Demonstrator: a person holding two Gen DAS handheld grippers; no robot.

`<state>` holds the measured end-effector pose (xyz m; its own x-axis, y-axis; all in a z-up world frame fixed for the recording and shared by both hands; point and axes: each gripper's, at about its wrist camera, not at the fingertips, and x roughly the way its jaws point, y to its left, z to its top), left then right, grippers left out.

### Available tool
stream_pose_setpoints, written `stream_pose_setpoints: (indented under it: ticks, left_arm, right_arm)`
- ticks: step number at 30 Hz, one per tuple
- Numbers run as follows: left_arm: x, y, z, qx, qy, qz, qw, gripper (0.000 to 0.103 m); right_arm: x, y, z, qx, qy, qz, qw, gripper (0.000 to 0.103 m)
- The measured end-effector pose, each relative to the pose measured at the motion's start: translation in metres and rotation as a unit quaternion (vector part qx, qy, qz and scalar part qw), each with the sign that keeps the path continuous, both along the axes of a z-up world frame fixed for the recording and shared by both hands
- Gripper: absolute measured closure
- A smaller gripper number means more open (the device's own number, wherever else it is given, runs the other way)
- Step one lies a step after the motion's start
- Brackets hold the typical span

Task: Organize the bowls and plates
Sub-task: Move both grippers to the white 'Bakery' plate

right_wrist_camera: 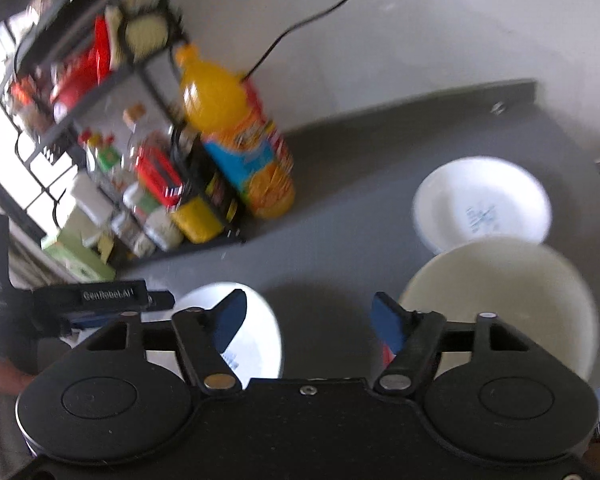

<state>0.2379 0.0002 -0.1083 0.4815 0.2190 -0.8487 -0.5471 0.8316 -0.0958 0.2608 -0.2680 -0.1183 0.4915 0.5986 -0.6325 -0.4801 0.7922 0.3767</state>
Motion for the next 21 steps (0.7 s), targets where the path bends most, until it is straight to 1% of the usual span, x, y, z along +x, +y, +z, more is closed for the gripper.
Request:
stream_pose_setpoints:
  ticks: [3, 7, 12, 17, 21]
  left_arm:
    - [0.010, -0.021, 0.009, -0.002, -0.006, -0.020, 0.9998, 0.021]
    - [0.029, -0.049, 0.019, 0.000, -0.012, -0.048, 0.9988, 0.021]
    - [0.059, -0.073, 0.023, -0.002, -0.014, -0.080, 0.9967, 0.021]
    - [0.094, -0.091, 0.018, 0.000, -0.016, -0.107, 0.9941, 0.021]
    - [0.126, -0.104, 0.006, -0.002, -0.015, -0.128, 0.9916, 0.021]
  right_arm:
    - [0.005, -0.026, 0.006, 0.013, -0.004, -0.027, 1.000, 0.030]
    - [0.012, -0.060, 0.007, 0.016, -0.010, -0.063, 0.998, 0.025]
    - [0.024, -0.093, 0.004, 0.014, -0.010, -0.101, 0.995, 0.025]
    - [0.042, -0.116, -0.005, 0.020, -0.002, -0.131, 0.991, 0.025]
    - [0.062, -0.128, -0.015, 0.015, -0.003, -0.143, 0.990, 0.025]
